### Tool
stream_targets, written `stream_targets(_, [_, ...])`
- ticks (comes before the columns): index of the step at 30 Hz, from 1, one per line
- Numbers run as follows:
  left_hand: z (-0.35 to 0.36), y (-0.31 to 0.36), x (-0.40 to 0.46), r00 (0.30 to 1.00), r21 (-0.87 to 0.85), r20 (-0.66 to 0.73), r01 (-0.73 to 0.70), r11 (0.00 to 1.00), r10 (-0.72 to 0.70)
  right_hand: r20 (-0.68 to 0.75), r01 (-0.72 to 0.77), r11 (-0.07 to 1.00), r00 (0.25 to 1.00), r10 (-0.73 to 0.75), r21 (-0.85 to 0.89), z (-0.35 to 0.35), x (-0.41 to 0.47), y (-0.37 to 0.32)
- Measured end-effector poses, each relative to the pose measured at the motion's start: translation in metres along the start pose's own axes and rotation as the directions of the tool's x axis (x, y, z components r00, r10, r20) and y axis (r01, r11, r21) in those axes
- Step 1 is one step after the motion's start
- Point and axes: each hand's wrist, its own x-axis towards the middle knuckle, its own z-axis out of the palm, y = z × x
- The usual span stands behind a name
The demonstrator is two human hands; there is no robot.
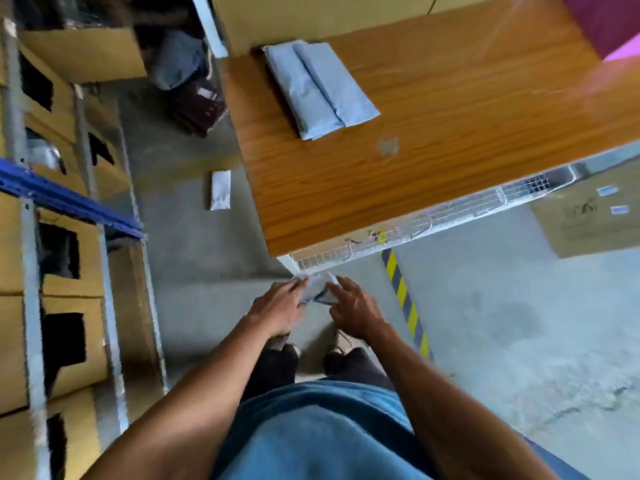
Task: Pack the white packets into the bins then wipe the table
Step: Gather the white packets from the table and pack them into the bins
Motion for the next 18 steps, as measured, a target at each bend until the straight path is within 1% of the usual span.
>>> stream_targets(2, [0.008, 0.031, 0.020, 0.996, 0.033, 0.055, -0.076, 0.997, 0.075, -0.048, -0.051, 0.998, 0.997, 0.052, 0.020, -0.012, -0.020, 0.034])
stream_targets(4, [0.015, 0.069, 0.039, 0.987, 0.081, 0.101, -0.137, 0.987, 0.128, -0.107, -0.134, 0.990, 0.985, 0.138, 0.043, -0.028, -0.039, 0.071])
stream_targets(7, [0.023, 0.124, 0.068, 0.978, 0.121, 0.090, -0.201, 0.972, 0.190, -0.221, -0.241, 0.964, 0.940, 0.260, 0.110, -0.055, -0.063, 0.118])
stream_targets(8, [0.026, 0.140, 0.078, 0.973, 0.130, 0.087, -0.223, 0.966, 0.213, -0.261, -0.274, 0.951, 0.916, 0.303, 0.144, -0.064, -0.070, 0.131])
stream_targets(10, [0.028, 0.181, 0.091, 0.950, 0.153, 0.078, -0.311, 0.938, 0.302, -0.322, -0.328, 0.922, 0.867, 0.380, 0.205, -0.081, -0.082, 0.158])
stream_targets(13, [0.021, 0.244, 0.107, 0.924, 0.195, 0.071, -0.381, 0.904, 0.375, -0.386, -0.381, 0.882, 0.797, 0.465, 0.277, -0.105, -0.093, 0.193])
stream_targets(15, [0.017, 0.280, 0.118, 0.900, 0.224, 0.043, -0.432, 0.874, 0.434, -0.422, -0.421, 0.839, 0.729, 0.539, 0.344, -0.121, -0.101, 0.211])
stream_targets(18, [0.016, 0.320, 0.139, 0.866, 0.233, 0.055, -0.495, 0.837, 0.497, -0.459, -0.447, 0.778, 0.633, 0.623, 0.440, -0.142, -0.111, 0.235])
